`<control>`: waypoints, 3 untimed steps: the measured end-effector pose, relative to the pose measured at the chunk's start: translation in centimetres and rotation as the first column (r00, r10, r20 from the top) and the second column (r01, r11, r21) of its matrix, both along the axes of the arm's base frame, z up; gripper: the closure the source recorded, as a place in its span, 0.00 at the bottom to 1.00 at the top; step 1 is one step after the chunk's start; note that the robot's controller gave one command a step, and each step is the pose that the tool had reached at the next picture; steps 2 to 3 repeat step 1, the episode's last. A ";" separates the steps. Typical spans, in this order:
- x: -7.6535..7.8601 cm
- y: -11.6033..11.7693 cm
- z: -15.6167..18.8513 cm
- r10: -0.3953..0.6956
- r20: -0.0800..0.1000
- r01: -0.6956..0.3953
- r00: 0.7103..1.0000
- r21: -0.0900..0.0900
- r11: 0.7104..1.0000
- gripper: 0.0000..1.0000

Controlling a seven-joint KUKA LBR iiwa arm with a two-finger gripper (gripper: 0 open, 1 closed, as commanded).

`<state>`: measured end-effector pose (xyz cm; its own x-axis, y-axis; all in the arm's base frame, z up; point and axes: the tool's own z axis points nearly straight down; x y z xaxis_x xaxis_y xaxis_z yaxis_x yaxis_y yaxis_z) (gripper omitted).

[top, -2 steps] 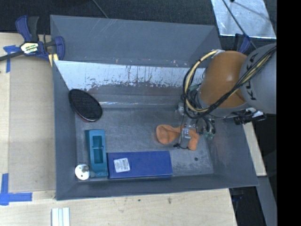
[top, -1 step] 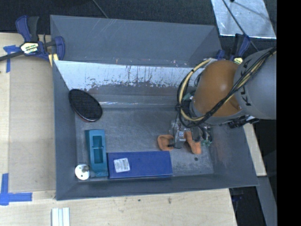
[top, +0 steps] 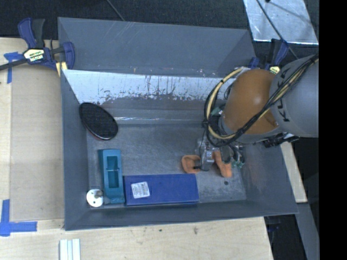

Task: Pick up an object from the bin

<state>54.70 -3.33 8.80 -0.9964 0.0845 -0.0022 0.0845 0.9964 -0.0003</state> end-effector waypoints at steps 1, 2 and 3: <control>0.8 0.8 17.0 0.025 0.008 -0.025 1.000 0.000 1.000 1.00; 0.8 0.8 17.0 0.025 0.008 -0.025 1.000 0.000 1.000 1.00; 0.8 0.8 17.0 0.025 0.008 -0.025 1.000 0.000 1.000 1.00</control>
Offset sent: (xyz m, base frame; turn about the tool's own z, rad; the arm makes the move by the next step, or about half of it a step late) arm 0.0000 0.0000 0.0000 0.0000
